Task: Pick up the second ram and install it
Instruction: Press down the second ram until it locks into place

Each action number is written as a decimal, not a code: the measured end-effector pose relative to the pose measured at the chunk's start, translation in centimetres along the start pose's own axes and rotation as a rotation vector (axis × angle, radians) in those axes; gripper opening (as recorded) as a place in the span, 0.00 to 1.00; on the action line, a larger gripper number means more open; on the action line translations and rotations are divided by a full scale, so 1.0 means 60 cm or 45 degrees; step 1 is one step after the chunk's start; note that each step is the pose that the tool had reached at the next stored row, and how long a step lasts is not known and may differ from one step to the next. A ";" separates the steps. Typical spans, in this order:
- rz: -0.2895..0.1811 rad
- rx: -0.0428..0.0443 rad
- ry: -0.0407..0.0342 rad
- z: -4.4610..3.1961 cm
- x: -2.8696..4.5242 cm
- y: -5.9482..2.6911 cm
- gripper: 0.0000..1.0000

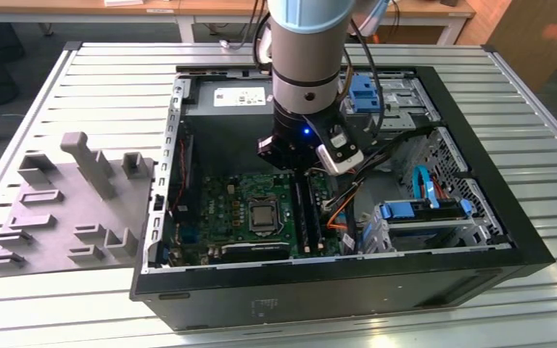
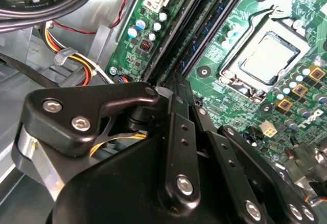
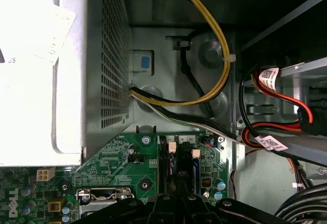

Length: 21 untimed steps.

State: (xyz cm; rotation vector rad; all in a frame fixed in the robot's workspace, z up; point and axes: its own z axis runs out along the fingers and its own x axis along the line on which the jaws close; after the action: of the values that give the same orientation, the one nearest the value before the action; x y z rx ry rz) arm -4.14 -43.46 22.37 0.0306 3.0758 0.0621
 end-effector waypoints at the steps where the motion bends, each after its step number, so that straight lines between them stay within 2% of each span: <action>1: 0.000 0.000 0.0000 0.000 0.000 0.000 0.11; 12: 0.000 0.000 0.0001 0.001 0.000 0.000 0.11; 21: 0.000 0.000 0.0000 0.011 0.001 0.000 0.11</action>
State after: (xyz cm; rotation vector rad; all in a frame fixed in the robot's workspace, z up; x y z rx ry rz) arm -4.14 -43.46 21.73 0.0307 3.0758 0.0624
